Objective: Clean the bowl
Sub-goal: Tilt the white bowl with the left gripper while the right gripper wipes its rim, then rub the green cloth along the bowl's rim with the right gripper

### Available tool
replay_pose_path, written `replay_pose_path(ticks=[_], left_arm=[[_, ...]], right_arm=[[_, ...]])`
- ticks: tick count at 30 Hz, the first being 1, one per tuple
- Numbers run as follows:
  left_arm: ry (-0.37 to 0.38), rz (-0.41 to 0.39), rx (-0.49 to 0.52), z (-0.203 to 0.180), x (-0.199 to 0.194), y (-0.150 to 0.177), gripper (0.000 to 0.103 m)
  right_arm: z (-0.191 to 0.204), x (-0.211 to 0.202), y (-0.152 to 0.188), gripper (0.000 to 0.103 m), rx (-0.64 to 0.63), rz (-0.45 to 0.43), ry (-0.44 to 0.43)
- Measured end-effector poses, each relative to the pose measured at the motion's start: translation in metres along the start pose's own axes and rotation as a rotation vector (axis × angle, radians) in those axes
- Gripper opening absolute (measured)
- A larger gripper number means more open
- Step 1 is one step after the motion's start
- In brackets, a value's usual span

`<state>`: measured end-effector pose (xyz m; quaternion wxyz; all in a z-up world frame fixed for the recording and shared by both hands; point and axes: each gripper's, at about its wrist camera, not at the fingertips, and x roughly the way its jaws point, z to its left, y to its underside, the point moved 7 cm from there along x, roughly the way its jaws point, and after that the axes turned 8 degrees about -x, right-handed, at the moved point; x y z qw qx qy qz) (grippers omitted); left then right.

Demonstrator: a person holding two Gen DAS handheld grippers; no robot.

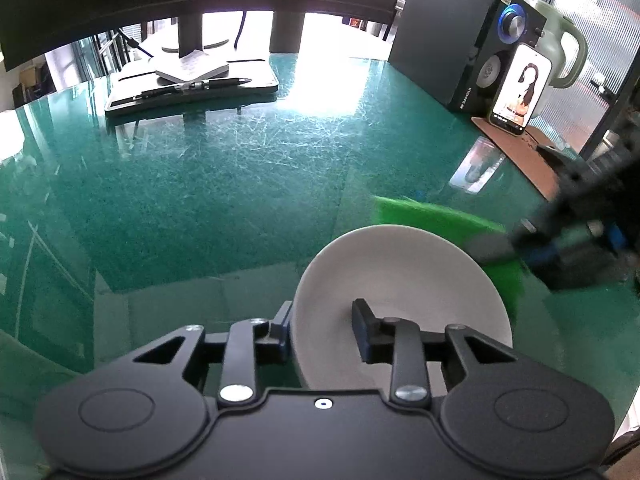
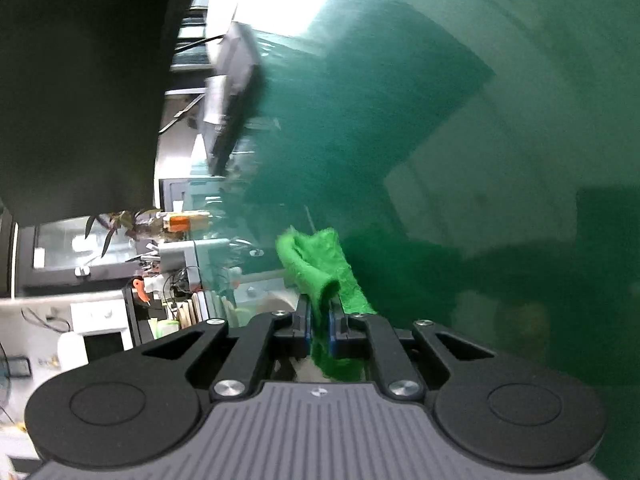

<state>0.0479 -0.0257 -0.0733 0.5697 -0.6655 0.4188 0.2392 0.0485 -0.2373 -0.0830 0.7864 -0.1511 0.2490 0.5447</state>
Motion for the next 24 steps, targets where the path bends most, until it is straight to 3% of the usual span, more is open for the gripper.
replay_pose_path(ticks=[7, 12, 20, 24], left_arm=[[-0.018, 0.003, 0.025, -0.002, 0.001, -0.002, 0.036], [-0.029, 0.004, 0.037, -0.003, 0.001, -0.002, 0.039], [-0.021, 0.002, 0.054, -0.006, 0.002, -0.001, 0.040], [-0.022, 0.001, 0.054, -0.006, 0.002, -0.001, 0.041]], right_arm=[[0.010, 0.015, -0.013, 0.009, 0.041, -0.038, -0.065], [0.029, 0.030, -0.024, 0.009, -0.023, -0.031, -0.099], [0.003, 0.000, -0.004, 0.008, 0.034, -0.037, -0.070], [0.006, 0.006, -0.007, 0.008, 0.038, -0.043, -0.086]])
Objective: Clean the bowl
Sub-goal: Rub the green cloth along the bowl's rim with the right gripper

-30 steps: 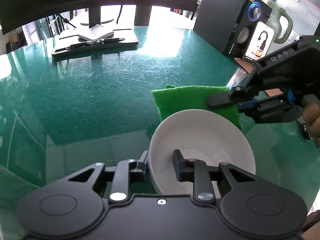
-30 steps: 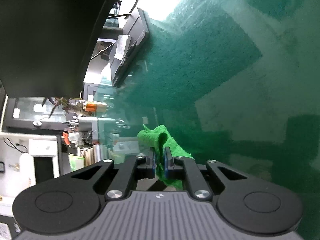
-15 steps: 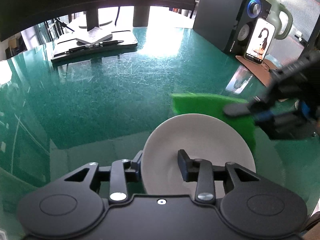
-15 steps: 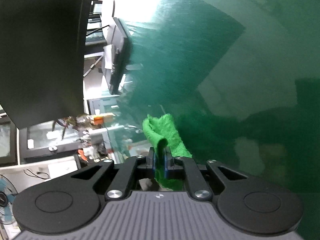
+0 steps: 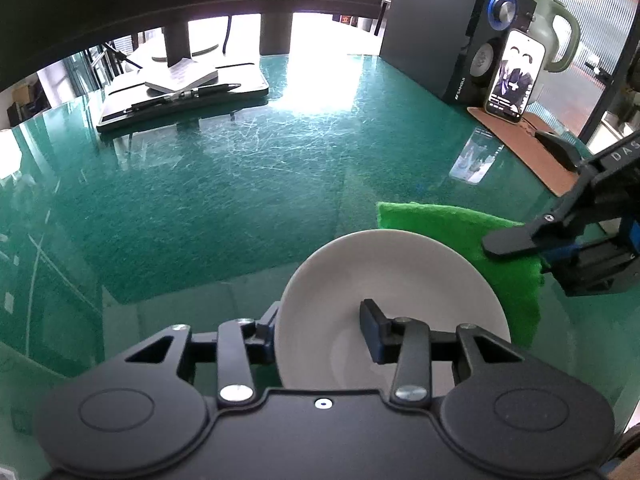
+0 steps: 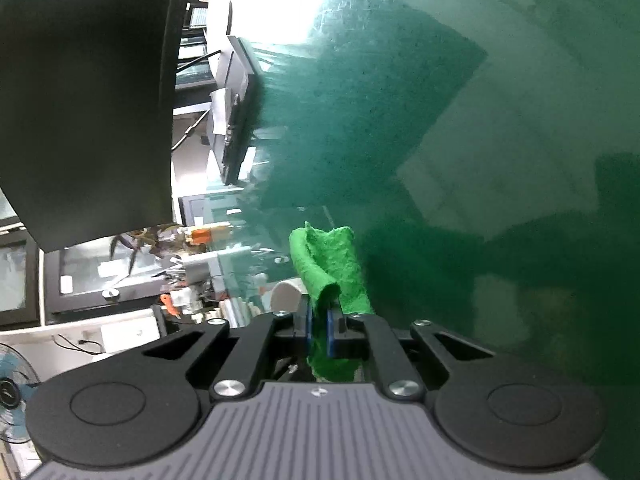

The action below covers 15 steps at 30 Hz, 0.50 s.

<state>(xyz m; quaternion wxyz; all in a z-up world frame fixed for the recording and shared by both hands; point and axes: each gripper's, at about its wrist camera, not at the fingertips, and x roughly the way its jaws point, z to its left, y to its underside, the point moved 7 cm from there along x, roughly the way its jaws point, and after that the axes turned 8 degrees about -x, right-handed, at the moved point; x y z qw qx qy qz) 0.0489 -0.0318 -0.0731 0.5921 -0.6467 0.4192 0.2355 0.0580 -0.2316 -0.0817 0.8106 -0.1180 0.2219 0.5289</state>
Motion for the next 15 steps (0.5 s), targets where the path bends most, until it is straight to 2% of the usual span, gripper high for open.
replay_pose_path(ticks=[3, 8, 15], left_arm=[[-0.003, 0.003, 0.003, 0.000, 0.000, 0.000, 0.041], [-0.011, 0.006, 0.008, 0.000, 0.000, -0.001, 0.042], [-0.008, 0.003, 0.014, -0.001, 0.000, -0.001, 0.043]], right_arm=[[0.010, 0.016, -0.013, 0.008, -0.006, 0.000, -0.029], [0.025, 0.030, -0.013, 0.008, -0.062, 0.043, -0.048], [0.008, -0.002, 0.000, 0.008, -0.032, 0.026, -0.024]])
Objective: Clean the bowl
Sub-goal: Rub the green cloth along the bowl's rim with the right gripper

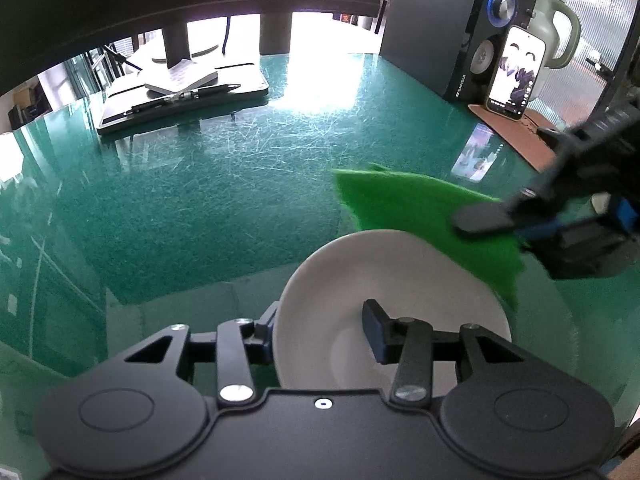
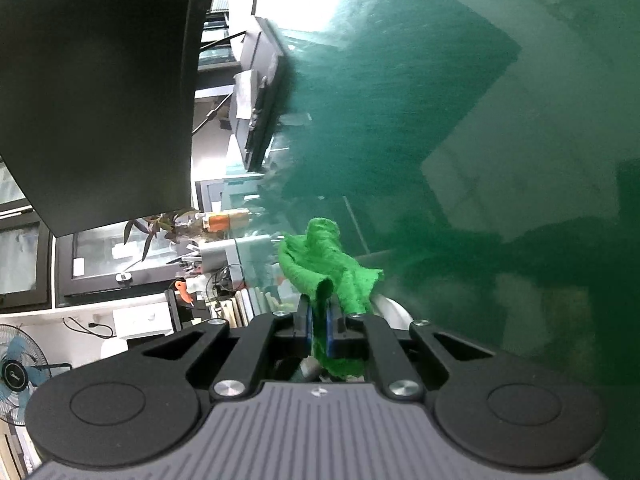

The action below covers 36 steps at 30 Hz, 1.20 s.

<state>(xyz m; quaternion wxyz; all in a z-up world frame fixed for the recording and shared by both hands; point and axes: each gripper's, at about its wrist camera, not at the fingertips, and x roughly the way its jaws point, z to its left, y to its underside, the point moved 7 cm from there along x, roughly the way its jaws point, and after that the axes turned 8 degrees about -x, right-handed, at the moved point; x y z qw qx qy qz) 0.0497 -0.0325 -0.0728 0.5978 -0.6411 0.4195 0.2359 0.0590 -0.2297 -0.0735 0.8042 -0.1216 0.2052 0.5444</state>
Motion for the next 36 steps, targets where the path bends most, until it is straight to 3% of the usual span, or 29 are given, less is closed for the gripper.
replay_pose_path(ticks=[7, 13, 17, 21, 31, 36], left_arm=[[0.000, 0.003, 0.006, -0.002, 0.001, -0.001, 0.044], [-0.006, 0.010, 0.016, -0.003, 0.001, -0.001, 0.045], [-0.004, 0.008, 0.020, -0.003, 0.002, -0.001, 0.046], [-0.003, 0.007, 0.022, -0.003, 0.002, -0.001, 0.046], [-0.007, 0.015, 0.021, -0.002, 0.002, -0.002, 0.050], [-0.008, 0.015, 0.027, -0.003, 0.002, -0.001, 0.051]], right_arm=[[0.005, 0.013, -0.010, 0.008, -0.022, -0.007, 0.003], [0.023, 0.038, -0.013, 0.008, -0.093, 0.043, -0.005], [0.008, 0.018, -0.007, 0.005, -0.041, 0.022, -0.007], [-0.004, -0.001, -0.003, 0.009, -0.004, -0.005, 0.034], [0.014, 0.048, -0.022, 0.009, -0.040, 0.045, 0.007], [0.012, 0.034, -0.018, 0.009, -0.039, 0.037, 0.006]])
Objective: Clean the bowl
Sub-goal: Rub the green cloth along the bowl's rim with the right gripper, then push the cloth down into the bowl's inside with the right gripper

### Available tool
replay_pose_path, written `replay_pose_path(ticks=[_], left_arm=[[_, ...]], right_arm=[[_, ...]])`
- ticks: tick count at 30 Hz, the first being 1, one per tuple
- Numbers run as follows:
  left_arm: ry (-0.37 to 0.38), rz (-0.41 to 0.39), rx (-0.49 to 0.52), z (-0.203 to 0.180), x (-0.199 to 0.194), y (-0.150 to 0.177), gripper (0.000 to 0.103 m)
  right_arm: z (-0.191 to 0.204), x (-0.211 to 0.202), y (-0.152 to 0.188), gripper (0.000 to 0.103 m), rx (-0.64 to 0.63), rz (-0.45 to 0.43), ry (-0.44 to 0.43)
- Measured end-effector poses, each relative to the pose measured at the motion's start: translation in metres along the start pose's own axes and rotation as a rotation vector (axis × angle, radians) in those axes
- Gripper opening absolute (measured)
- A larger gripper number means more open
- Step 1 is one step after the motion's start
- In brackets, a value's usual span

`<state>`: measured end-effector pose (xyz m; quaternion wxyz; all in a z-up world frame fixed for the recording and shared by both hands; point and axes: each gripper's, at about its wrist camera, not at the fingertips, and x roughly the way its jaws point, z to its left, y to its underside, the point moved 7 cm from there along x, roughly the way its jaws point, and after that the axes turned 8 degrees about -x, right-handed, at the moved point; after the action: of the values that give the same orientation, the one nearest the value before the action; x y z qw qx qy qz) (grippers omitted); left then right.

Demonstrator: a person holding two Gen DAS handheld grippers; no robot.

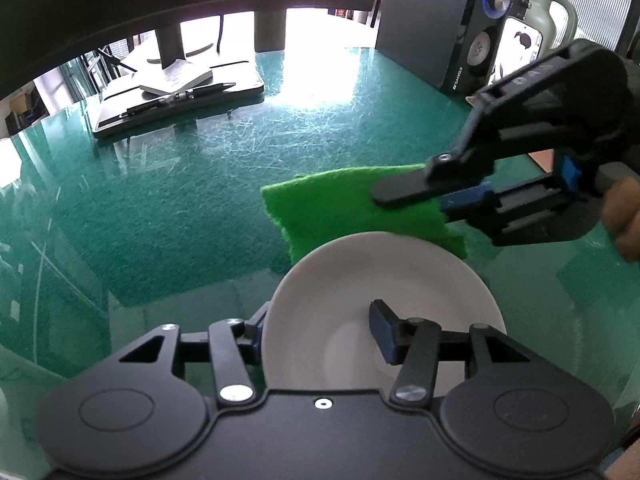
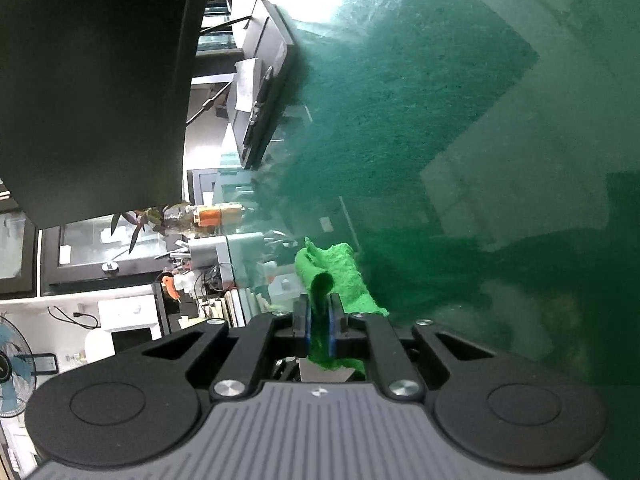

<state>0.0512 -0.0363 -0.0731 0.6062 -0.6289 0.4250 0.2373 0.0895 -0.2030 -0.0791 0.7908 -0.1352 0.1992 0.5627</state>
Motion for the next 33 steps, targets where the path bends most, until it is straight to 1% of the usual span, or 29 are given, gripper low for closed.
replay_pose_path(ticks=[3, 7, 11, 13, 16, 20, 24, 26, 29, 33], left_arm=[[0.002, -0.001, 0.005, 0.000, 0.000, 0.000, 0.052], [0.001, -0.001, 0.010, -0.001, 0.000, 0.001, 0.052], [0.000, -0.002, 0.015, -0.001, 0.000, 0.001, 0.053], [-0.002, -0.003, 0.017, -0.002, -0.001, 0.001, 0.053], [-0.004, -0.004, 0.020, -0.002, -0.001, 0.001, 0.053], [-0.003, -0.006, 0.021, -0.003, -0.001, 0.002, 0.053], [0.001, -0.010, 0.028, -0.004, -0.001, 0.001, 0.053], [0.002, -0.012, 0.030, -0.005, 0.000, 0.001, 0.053], [0.003, -0.012, 0.032, -0.005, 0.000, 0.002, 0.053], [0.002, -0.009, 0.037, -0.006, 0.000, 0.002, 0.054]], right_arm=[[-0.009, -0.019, 0.008, 0.009, 0.027, -0.013, 0.017], [-0.006, -0.025, 0.017, 0.009, 0.017, -0.016, 0.018], [0.009, -0.002, 0.021, 0.009, -0.047, 0.026, 0.016], [0.018, 0.015, 0.024, 0.009, -0.082, 0.058, 0.022], [0.026, 0.028, 0.028, 0.009, -0.120, 0.066, 0.033], [0.024, 0.019, 0.026, 0.006, -0.112, 0.028, 0.052], [0.016, 0.001, 0.024, 0.005, -0.086, -0.014, 0.072], [0.016, 0.001, 0.024, 0.006, -0.085, -0.018, 0.076], [0.019, 0.016, 0.024, 0.006, -0.098, 0.001, 0.074], [0.032, 0.045, 0.031, 0.006, -0.152, 0.069, 0.067]])
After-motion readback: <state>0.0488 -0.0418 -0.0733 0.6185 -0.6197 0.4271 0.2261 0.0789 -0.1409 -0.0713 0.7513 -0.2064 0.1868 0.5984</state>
